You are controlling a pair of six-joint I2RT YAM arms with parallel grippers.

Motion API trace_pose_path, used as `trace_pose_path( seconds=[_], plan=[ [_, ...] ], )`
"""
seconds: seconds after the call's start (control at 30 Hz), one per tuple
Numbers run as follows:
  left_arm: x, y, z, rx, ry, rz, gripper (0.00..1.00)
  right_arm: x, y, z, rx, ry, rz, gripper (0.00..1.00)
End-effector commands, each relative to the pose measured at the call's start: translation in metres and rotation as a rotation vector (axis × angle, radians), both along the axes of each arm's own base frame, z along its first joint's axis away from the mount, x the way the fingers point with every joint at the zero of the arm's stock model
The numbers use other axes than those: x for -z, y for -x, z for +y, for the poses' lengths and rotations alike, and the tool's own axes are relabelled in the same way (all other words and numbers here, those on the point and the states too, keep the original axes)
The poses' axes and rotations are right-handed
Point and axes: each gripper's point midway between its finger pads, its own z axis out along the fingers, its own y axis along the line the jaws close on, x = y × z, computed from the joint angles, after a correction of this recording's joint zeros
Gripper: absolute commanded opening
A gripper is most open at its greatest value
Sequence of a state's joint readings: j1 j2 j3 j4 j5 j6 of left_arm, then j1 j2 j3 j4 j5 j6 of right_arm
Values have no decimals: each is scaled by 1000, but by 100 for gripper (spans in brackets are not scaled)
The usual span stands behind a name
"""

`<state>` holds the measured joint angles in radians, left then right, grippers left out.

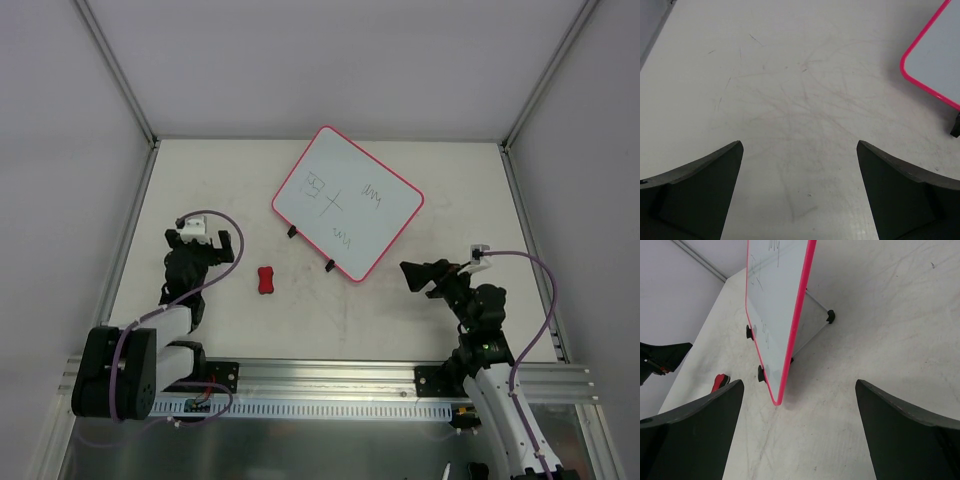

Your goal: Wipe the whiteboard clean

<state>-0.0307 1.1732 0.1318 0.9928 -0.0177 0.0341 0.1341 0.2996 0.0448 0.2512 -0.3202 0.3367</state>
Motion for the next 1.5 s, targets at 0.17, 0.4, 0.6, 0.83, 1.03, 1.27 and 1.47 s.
trace_pose_path(
  seconds=[0.17, 0.4, 0.6, 0.83, 1.03, 1.27, 1.47],
  plan=[
    [-36, 4, 14, -141, 128, 108, 99, -31, 1, 17, -108, -24, -106, 99],
    [-53, 22, 2, -109, 238, 43, 99, -28, 1, 26, -162, -58, -123, 99],
    [-68, 45, -41, 173, 253, -99, 99, -26, -5, 28, -168, -75, -116, 98],
    [-44, 56, 10, -231, 513, -97, 99, -37, -21, 26, -139, -105, -161, 99],
    [-36, 54, 7, -244, 575, -61, 99, -32, -35, 33, -161, -173, -140, 97],
    [-32, 50, 4, -236, 556, -13, 99, -23, -50, 43, -196, -214, -116, 90],
    [-30, 49, 6, -252, 548, 0, 99, -27, -57, 61, -252, -183, -141, 87]
  ],
)
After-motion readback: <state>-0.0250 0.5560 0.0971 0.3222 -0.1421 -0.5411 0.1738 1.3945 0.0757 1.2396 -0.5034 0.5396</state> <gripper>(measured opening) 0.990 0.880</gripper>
